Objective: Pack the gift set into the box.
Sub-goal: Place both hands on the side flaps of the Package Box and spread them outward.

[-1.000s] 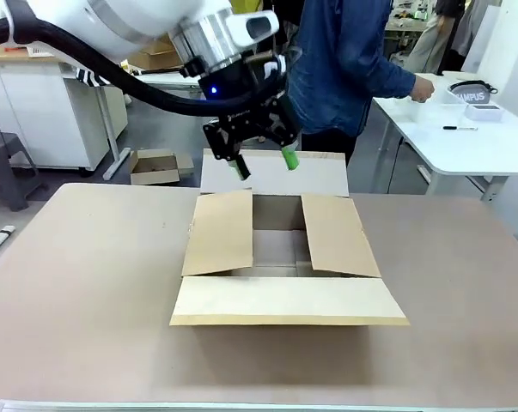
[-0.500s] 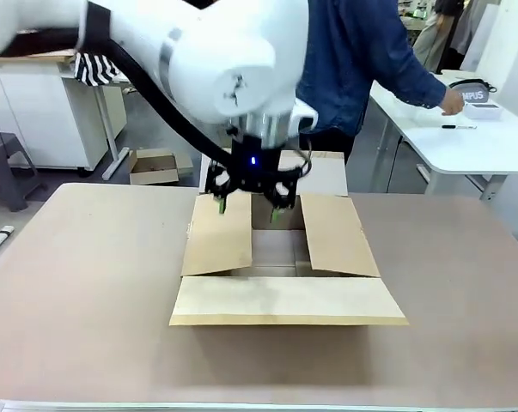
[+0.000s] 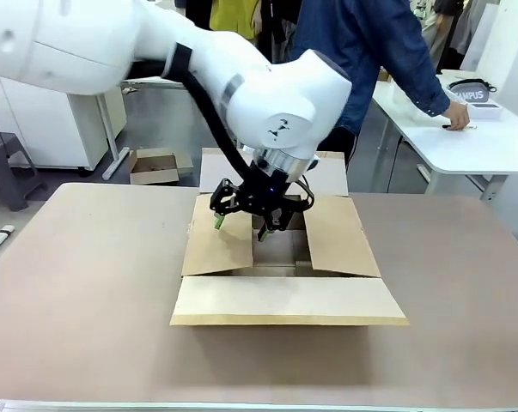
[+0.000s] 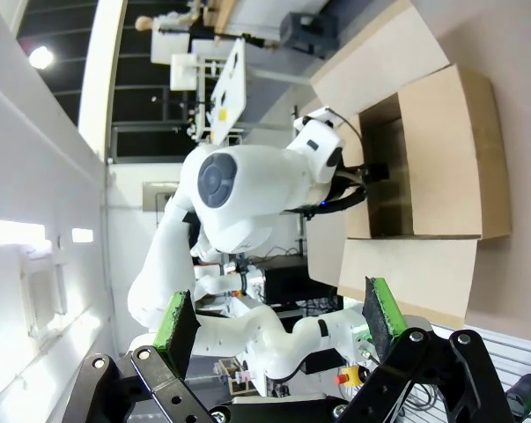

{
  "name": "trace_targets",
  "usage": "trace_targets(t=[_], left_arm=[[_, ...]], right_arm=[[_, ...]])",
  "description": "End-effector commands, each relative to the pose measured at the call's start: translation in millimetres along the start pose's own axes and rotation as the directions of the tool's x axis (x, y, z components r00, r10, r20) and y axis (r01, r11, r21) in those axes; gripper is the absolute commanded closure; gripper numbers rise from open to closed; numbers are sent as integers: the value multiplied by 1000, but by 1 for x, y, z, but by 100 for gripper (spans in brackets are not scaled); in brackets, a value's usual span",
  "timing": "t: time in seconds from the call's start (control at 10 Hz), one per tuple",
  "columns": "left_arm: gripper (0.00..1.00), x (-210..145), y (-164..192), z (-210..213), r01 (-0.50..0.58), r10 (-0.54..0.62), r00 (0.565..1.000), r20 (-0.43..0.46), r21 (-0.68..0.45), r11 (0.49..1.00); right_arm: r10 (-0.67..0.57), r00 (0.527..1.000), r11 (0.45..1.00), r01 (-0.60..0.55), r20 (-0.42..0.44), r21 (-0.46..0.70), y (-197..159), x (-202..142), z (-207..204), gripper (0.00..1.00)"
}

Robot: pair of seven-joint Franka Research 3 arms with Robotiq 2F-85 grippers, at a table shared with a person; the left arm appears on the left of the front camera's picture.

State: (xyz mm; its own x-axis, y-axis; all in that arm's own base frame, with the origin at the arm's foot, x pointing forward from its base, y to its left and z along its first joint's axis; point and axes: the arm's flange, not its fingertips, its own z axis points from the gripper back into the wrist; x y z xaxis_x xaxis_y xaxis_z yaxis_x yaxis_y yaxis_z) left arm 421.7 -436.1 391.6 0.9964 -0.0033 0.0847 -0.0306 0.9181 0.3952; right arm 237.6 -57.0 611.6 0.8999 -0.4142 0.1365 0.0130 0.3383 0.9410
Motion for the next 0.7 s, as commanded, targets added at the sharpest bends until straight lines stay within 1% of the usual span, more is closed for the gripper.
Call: trace_targets(t=[0.0, 0.1, 0.2, 0.3, 0.5, 0.6], left_arm=[[0, 4, -6, 7, -7, 7, 1000, -3, 91, 996], [0, 3, -2, 9, -20, 17, 1000, 21, 164, 986], [0, 2, 2, 10, 1, -3, 1000, 7, 227, 974], [0, 0, 6, 12, 26, -27, 1000, 1, 257, 966], [0, -1, 21, 28, 41, -48, 999, 21, 265, 964], [0, -1, 29, 38, 19, -31, 999, 40, 270, 963]], right_arm=[[22, 1000, 999, -22, 0, 22, 3, 3, 0, 0], [22, 1000, 999, -22, 0, 22, 3, 3, 0, 0], [22, 1000, 999, -22, 0, 22, 3, 3, 0, 0], [22, 1000, 999, -22, 0, 22, 3, 3, 0, 0], [22, 1000, 999, -22, 0, 22, 3, 3, 0, 0], [22, 1000, 999, -22, 0, 22, 3, 3, 0, 0]])
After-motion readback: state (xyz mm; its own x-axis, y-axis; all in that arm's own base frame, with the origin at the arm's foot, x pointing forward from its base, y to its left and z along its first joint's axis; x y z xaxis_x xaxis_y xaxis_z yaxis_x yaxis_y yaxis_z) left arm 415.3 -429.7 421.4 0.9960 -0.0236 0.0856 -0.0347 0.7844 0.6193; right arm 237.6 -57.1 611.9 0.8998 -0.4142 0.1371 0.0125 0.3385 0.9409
